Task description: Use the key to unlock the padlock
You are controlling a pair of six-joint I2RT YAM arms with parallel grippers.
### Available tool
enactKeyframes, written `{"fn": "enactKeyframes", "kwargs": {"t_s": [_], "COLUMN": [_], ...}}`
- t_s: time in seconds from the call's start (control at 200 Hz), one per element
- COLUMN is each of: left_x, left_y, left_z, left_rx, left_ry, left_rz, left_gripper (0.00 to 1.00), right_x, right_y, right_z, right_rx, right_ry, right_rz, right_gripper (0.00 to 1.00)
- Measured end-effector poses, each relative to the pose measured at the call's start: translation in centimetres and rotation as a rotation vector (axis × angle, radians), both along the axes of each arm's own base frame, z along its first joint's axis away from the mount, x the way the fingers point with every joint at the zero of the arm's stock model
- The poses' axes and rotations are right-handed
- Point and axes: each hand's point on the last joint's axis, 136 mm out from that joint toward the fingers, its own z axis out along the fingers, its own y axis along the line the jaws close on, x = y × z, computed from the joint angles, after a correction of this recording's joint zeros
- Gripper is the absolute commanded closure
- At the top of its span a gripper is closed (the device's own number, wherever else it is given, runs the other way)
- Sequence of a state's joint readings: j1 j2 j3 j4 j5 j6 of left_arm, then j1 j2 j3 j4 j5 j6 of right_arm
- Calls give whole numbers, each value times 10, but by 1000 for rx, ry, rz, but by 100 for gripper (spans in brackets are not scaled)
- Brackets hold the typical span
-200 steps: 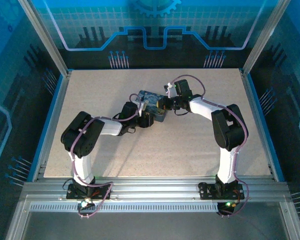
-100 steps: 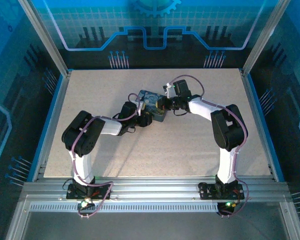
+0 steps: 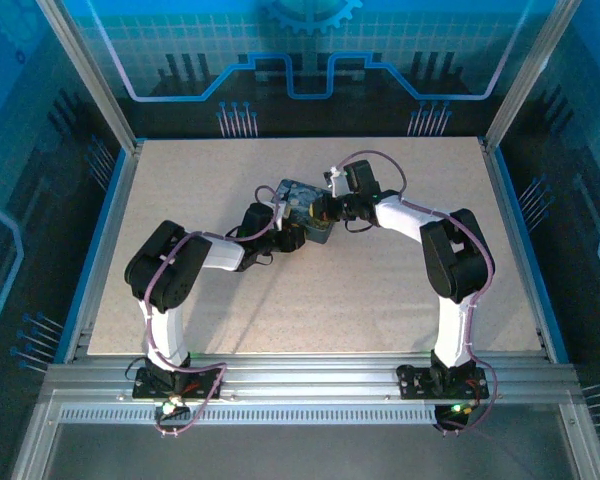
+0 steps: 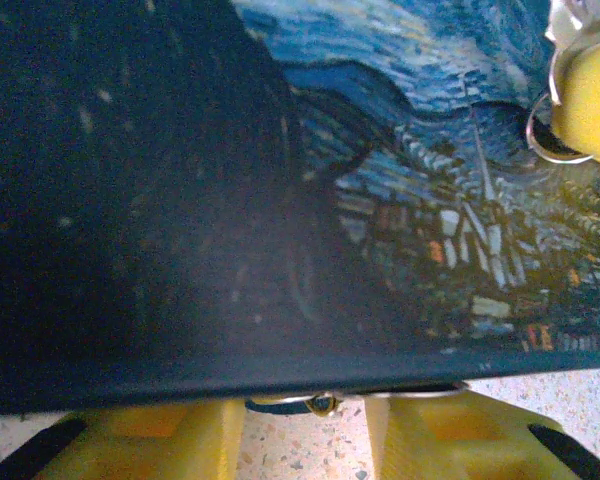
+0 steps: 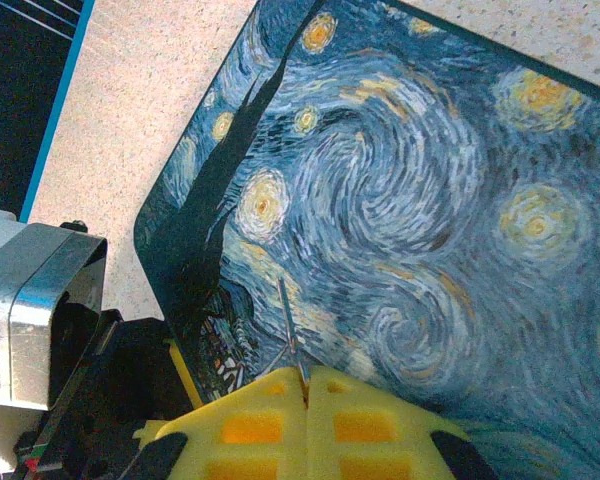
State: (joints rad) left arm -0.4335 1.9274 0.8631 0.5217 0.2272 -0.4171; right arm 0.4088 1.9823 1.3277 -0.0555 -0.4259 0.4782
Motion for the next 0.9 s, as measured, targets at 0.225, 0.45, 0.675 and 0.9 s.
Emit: {"fn": "enactKeyframes", "kwargs": {"t_s": [0.225,0.45,0.675,0.9], "left_x": [-2,-1,-1,-3], "left_y": [-5,-6,-7,-12], "left_z": [-4,-5,-3,0], "left_rx": [-2,-9,-25,-58], "left_ry": [2,0,9,24], "left_rz": [-9,-6,5,1], "left_gripper": [65,69,75,76], "right_x": [-2,-3,-4,-14], "right_y": [3,5,5,2], "right_z": [0,0,0,5], "right_rx": [1,1,6,2], "right_ry": [2,2,-7,-25], "right_rz": [5,9,10,19], "right_gripper": [97,98,99,100]}}
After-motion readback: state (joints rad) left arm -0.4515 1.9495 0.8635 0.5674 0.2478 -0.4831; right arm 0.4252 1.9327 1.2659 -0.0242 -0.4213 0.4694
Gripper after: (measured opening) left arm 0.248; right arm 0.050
